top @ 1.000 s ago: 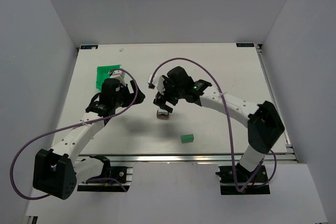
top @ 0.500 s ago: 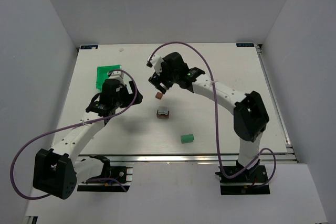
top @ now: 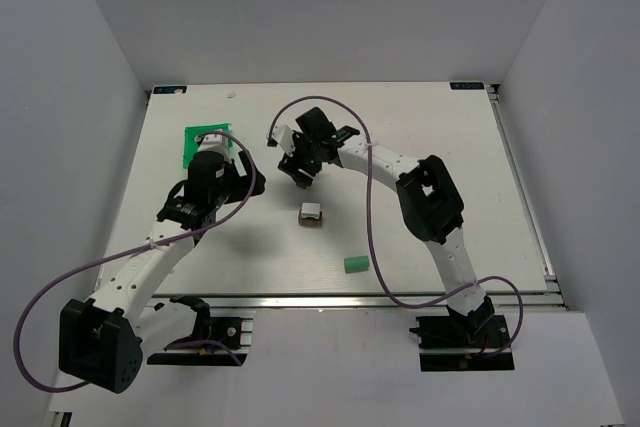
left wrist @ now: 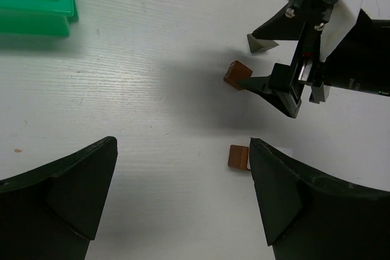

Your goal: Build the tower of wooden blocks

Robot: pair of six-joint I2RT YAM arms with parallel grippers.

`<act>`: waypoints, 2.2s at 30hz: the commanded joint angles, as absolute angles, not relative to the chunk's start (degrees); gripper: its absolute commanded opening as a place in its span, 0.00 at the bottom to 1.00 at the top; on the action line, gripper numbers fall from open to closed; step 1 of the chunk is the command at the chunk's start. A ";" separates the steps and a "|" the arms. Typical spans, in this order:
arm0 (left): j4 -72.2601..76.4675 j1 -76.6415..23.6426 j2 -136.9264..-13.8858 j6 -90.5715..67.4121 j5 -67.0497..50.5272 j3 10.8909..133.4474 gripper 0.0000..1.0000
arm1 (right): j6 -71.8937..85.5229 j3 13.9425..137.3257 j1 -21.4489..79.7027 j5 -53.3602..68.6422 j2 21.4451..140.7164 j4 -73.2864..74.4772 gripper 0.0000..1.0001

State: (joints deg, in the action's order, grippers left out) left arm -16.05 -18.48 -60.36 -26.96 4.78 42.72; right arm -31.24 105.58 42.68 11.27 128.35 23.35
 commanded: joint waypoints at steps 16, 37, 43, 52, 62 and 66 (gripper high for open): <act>-15.73 -18.11 -61.35 -26.10 4.75 43.07 0.98 | -33.22 106.61 41.84 16.44 131.66 26.81 0.68; -16.17 -18.11 -61.26 -27.16 3.52 43.86 0.98 | -34.28 102.84 41.13 18.89 125.62 20.84 0.19; -14.68 -18.19 -59.07 -27.34 -3.22 43.42 0.98 | -29.37 97.57 40.26 31.97 113.24 16.09 0.19; -5.98 -18.11 -50.90 -25.58 -20.45 39.30 0.98 | -10.04 83.00 37.71 63.22 96.78 5.03 0.22; 7.53 -19.16 -38.94 -20.04 -35.04 31.74 0.98 | 86.93 65.61 33.40 82.01 98.85 -108.23 0.24; 9.15 -19.16 -38.05 -19.51 -36.22 30.84 0.98 | 95.79 69.33 33.49 81.21 106.59 -108.11 0.23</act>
State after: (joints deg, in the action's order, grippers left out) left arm 4.89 -18.98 -38.37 -21.41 -32.08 30.87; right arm 70.74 65.78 33.52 78.98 103.39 -62.94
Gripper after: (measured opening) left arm 0.982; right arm 0.400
